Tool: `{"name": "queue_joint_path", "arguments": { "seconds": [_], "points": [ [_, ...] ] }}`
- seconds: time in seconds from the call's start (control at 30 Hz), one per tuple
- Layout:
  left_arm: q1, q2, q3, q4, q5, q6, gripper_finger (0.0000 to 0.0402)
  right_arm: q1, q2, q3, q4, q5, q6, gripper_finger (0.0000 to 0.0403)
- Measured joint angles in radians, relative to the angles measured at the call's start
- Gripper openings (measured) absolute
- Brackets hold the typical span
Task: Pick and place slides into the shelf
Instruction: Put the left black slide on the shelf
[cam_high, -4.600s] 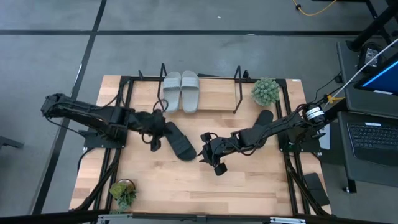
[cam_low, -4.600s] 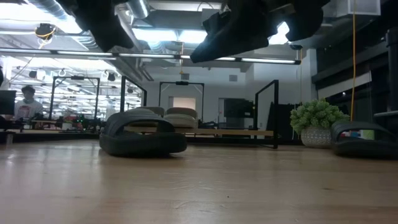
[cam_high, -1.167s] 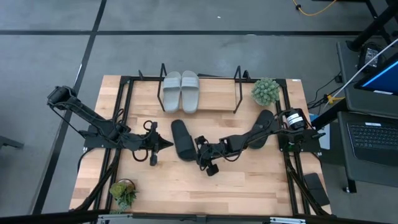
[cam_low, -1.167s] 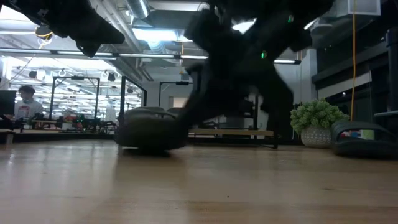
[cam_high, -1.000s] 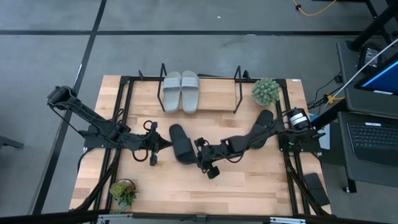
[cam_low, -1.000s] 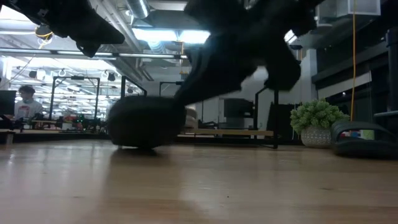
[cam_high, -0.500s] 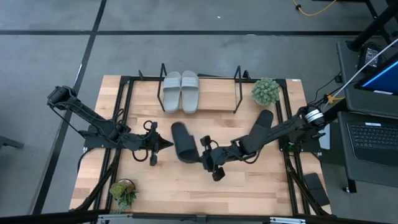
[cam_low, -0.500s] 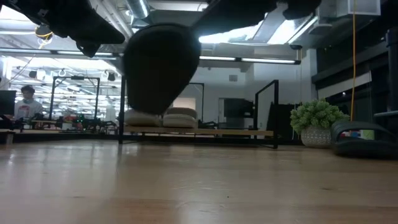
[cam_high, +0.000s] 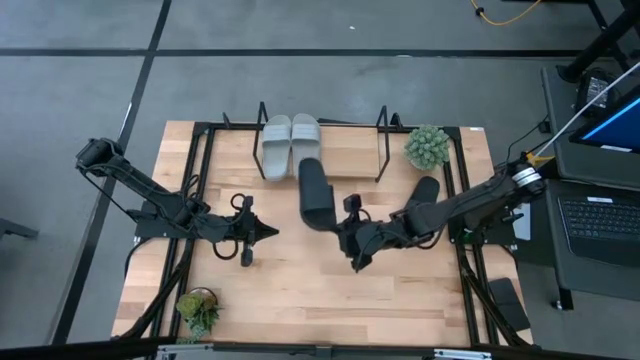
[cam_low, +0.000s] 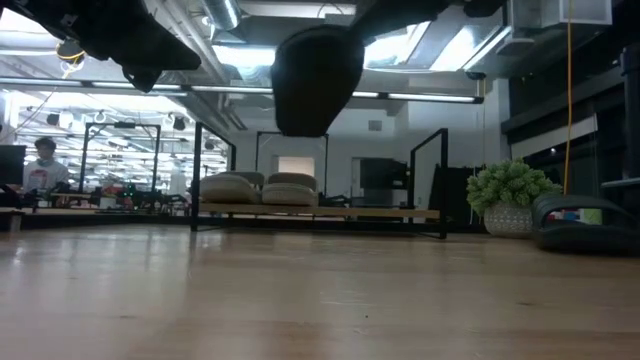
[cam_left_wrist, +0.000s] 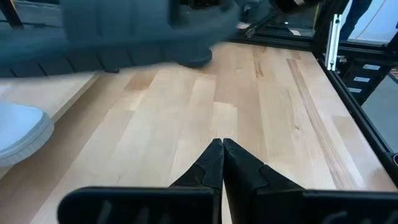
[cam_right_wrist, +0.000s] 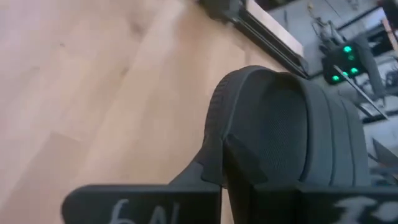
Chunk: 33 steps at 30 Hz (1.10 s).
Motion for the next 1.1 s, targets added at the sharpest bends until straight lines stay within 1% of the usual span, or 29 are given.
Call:
{"name": "queue_joint_path", "arguments": {
  "seconds": [0.07,0.27,0.4,0.53,0.67,0.7,0.8,0.97,1.1],
  "points": [
    [0.0,0.0,0.0,0.001,-0.002,0.001,0.0004,-0.013,-0.02,0.0,-0.027,0.017,-0.001,0.0006],
    [0.029,0.0,0.0,0.009,-0.067,0.005,0.0004,-0.088,-0.06,0.0,-0.06,0.057,-0.05,0.0006],
    [0.077,0.0,0.0,0.009,-0.083,0.063,0.0004,-0.154,-0.063,0.0,-0.065,0.056,-0.102,0.0006],
    [0.136,0.0,0.0,0.01,-0.15,0.051,0.0004,-0.234,-0.063,0.0,-0.066,0.043,-0.149,0.0006],
    [0.195,0.0,0.0,0.01,-0.157,0.068,0.0004,-0.324,-0.063,0.0,-0.065,0.024,-0.187,0.0006],
    [0.208,0.0,0.0,0.01,-0.157,0.077,0.0004,-0.348,-0.063,0.0,-0.065,0.002,-0.201,0.0006],
    [0.239,0.0,0.0,0.01,-0.157,0.081,0.0004,-0.414,-0.063,0.0,-0.066,-0.112,-0.225,0.0006],
    [0.256,0.0,0.0,0.01,-0.156,0.081,0.0004,-0.484,-0.062,-0.001,-0.098,-0.146,-0.28,0.0006],
    [0.256,0.0,0.0,0.009,-0.156,0.081,0.0004,-0.527,-0.062,-0.002,-0.15,-0.194,-0.285,0.0006]
  ]
}}
